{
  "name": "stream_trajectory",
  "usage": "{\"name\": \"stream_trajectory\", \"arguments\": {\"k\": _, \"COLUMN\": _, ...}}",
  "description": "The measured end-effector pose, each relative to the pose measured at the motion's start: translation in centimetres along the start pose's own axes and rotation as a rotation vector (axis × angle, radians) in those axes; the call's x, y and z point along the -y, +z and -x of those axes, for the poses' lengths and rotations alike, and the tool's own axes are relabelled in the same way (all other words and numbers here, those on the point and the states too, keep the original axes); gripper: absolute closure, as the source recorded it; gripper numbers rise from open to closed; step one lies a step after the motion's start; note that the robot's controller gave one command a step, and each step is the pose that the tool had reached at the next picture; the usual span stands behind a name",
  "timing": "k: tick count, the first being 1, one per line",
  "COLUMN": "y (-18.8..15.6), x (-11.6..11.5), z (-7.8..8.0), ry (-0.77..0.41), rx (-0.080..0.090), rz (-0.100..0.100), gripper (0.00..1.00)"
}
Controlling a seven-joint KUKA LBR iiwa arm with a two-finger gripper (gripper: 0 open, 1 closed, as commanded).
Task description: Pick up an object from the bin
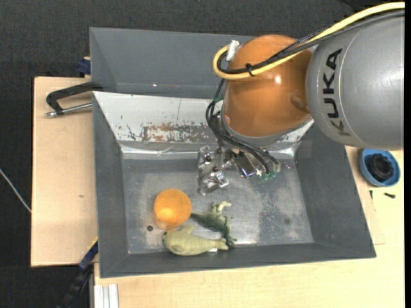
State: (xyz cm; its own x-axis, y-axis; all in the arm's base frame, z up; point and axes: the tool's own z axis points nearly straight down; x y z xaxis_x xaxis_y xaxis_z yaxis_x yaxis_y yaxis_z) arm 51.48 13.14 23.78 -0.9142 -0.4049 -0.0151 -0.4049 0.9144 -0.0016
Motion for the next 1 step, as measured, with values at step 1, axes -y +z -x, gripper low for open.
{"name": "stream_trajectory", "arguments": {"k": 1, "y": 0.49, "x": -0.02, "z": -0.18, "ry": 0.001, "rx": -0.01, "rz": 0.002, "gripper": 0.0}}
